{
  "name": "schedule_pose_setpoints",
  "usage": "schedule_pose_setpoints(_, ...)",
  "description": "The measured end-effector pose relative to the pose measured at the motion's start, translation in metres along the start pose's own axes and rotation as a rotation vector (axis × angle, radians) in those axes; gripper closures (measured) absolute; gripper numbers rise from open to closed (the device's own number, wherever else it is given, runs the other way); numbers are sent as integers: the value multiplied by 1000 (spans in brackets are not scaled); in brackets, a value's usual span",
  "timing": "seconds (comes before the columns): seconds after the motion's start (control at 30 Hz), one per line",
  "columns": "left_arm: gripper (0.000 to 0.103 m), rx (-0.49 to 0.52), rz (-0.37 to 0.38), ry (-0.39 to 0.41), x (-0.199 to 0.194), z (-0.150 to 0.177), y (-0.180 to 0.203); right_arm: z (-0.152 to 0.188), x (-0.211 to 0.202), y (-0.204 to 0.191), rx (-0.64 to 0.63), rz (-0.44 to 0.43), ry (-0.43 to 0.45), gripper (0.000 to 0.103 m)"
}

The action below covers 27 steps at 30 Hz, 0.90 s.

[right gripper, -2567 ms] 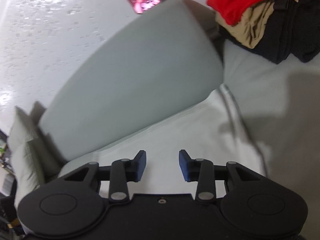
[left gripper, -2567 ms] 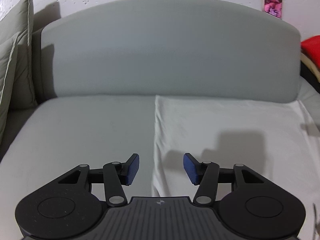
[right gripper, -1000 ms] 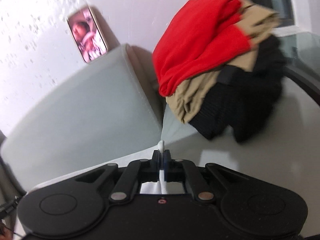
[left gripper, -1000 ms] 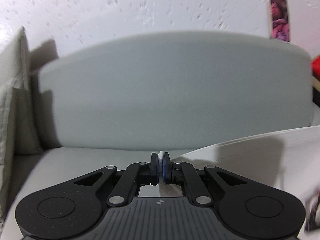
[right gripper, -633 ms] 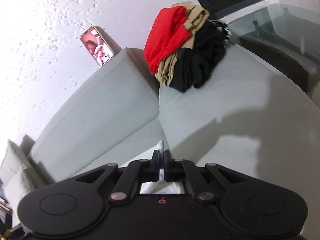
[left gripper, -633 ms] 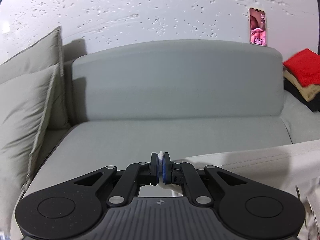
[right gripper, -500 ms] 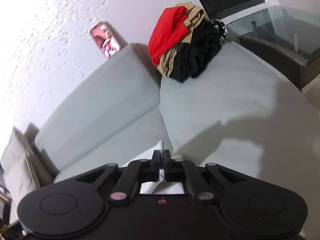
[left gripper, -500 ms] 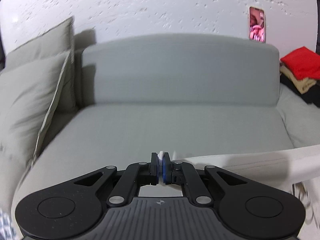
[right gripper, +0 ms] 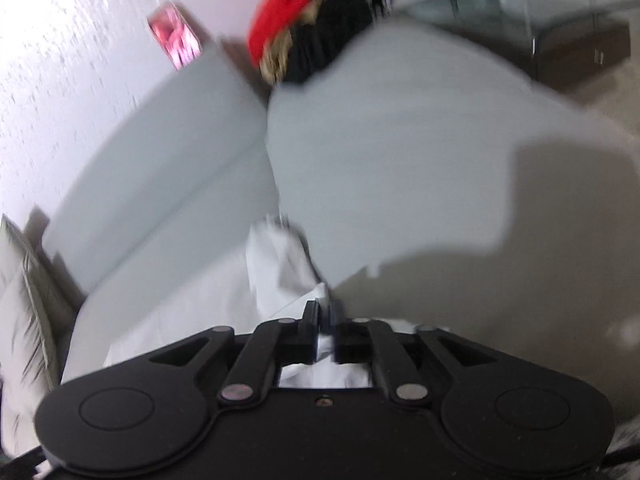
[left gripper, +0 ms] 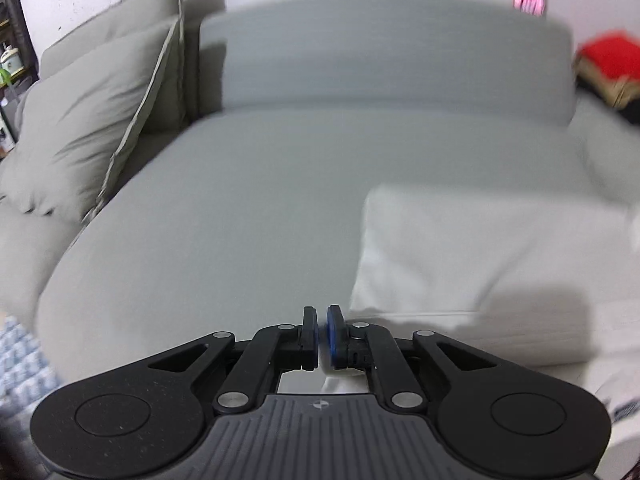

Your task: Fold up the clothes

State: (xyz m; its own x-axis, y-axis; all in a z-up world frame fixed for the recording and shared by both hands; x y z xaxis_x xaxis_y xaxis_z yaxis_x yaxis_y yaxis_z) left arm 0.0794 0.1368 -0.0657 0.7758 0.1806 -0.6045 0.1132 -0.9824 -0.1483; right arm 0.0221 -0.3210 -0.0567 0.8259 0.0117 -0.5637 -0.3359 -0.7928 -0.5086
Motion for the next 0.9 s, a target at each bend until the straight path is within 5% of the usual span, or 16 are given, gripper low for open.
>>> schedule_pose_setpoints(0.07,87,-34,9,39,-19,4,-9,-5,-17,-1,-19,-30,57,71)
schedule_pose_setpoints(0.17,87,-74,128,164,-52,10,-13,-7,-45,-7,-84,-127,128,68)
schedule_pose_setpoints(0.33,87,81,256,265,-47,-10,37,4,-6,-52,-222,-264,-19,70)
schedule_pose_setpoints(0.47,78,248,279,238,-6,-25,91,9,50,-86,-299,-206,-101,70)
schedule_pose_setpoints(0.57,78,272,269,204,13,-22,105,10,80,-84,-345,-73,-116,70)
schedule_pose_setpoints(0.63,80,276,301,124,15,-10,105,18,90,-73,-317,-45,-217,70)
schedule_pose_setpoints(0.77,99,315,421,-97,-9,20,90,30,59,-48,-240,-86,-453,71)
schedule_pose_setpoints(0.83,92,314,493,-107,-44,29,71,34,29,-35,-209,-113,-555,71)
schedule_pose_setpoints(0.87,80,316,513,-86,-60,33,62,34,14,-28,-212,-112,-557,71)
schedule_pose_setpoints(0.9,79,318,533,-65,-76,38,53,30,5,-26,-202,-131,-522,71)
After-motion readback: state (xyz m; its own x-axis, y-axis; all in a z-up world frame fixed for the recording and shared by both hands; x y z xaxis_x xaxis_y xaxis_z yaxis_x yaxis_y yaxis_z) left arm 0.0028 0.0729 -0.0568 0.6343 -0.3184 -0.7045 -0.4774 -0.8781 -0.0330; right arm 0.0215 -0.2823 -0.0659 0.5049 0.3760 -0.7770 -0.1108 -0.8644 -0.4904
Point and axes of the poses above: each gripper's, at about its wrist camera, not at the fingertips, and x roughly the way its jaws point, y to its right, z to its underside, the point moved 3 cm from there along x, roughly the way its jaws point, and after that the axes turned 11 degrees about y, right-handed, at the moved point
